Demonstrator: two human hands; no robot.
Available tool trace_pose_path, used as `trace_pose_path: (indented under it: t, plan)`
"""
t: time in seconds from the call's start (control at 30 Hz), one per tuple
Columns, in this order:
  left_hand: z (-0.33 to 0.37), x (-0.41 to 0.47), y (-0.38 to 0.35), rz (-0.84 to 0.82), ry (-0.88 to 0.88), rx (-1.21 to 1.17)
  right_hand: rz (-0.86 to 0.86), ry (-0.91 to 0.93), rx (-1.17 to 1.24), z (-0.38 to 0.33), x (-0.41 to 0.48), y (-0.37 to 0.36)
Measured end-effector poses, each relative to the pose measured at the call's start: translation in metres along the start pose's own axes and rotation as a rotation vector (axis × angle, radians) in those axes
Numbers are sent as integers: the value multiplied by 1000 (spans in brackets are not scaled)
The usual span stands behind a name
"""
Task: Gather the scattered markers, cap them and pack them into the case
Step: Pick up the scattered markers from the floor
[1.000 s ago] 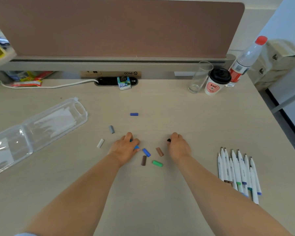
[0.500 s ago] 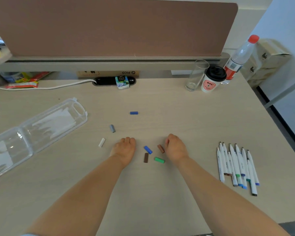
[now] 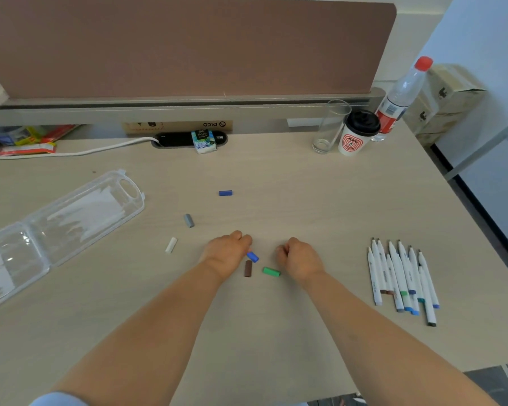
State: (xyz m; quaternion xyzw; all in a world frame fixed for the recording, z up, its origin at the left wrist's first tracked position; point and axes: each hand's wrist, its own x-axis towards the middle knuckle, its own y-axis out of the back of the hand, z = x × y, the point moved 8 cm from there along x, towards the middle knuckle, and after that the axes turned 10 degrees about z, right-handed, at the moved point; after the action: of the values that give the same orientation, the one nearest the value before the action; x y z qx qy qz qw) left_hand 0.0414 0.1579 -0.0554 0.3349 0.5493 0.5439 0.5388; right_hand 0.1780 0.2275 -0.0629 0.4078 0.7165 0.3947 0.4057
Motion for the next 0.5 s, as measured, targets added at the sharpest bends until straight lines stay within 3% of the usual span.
trace_pose_path:
  t: [0.27,0.5]
  plan:
    - [10,4,-5,-22,-60,-45,3,12,179,8,-5,8]
    - [6,4,-10,-31,81,-28,-54,87,313,2,-9,0]
